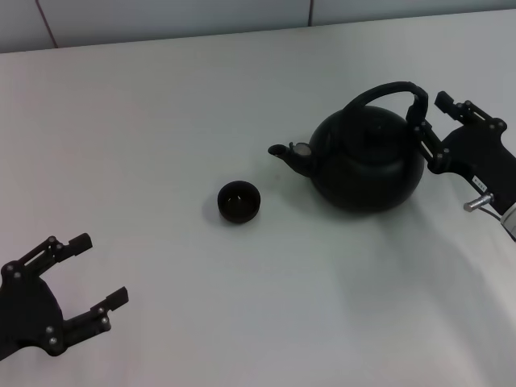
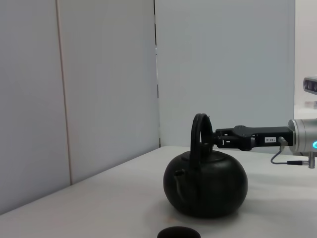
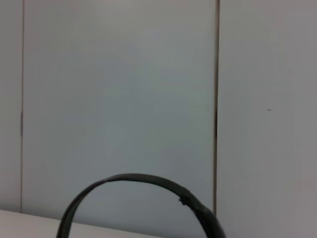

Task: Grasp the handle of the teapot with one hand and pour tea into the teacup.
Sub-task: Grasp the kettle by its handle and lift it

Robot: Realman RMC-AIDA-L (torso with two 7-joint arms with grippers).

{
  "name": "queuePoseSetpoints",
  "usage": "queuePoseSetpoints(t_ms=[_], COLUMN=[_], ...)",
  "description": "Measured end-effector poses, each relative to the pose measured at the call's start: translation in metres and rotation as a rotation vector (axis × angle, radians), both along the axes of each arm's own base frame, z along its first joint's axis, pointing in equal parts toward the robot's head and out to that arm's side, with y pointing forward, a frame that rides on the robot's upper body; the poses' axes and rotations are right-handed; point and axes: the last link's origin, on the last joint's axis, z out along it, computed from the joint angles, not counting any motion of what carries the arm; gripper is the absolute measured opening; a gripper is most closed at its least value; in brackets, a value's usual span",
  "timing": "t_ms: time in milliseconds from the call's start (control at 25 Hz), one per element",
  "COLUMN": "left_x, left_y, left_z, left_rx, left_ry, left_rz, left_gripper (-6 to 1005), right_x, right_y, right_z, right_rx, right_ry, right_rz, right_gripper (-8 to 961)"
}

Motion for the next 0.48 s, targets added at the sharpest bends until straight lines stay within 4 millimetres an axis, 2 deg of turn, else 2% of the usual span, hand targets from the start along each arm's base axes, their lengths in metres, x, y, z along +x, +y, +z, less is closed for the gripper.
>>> queuePoseSetpoints(t_ms=[160, 280, 480], left_x=[0.0006, 0.0015, 0.0012], left_y=[0.0002, -0.0004, -0.0019], left_z=[0.0004, 0.0004, 0.0002], left_rx=[0.004, 0.003, 0.002], left_ry=[-0.006, -0.012, -0.015], left_rz=[-0.001, -0.004, -0.001], left_gripper=[843, 843, 842], right_x=[-0.002, -0.0027, -0.0031], right_y=[0.0017, 0.0021, 0.0021], right_z=[-0.0008, -0.0013, -0.0017], right_rx=[-0.004, -0.006, -0.007], right_ry=[0.0, 0.0, 0.002], right_rz=[0.007, 0.01, 0.01], right_gripper=[473, 233, 164])
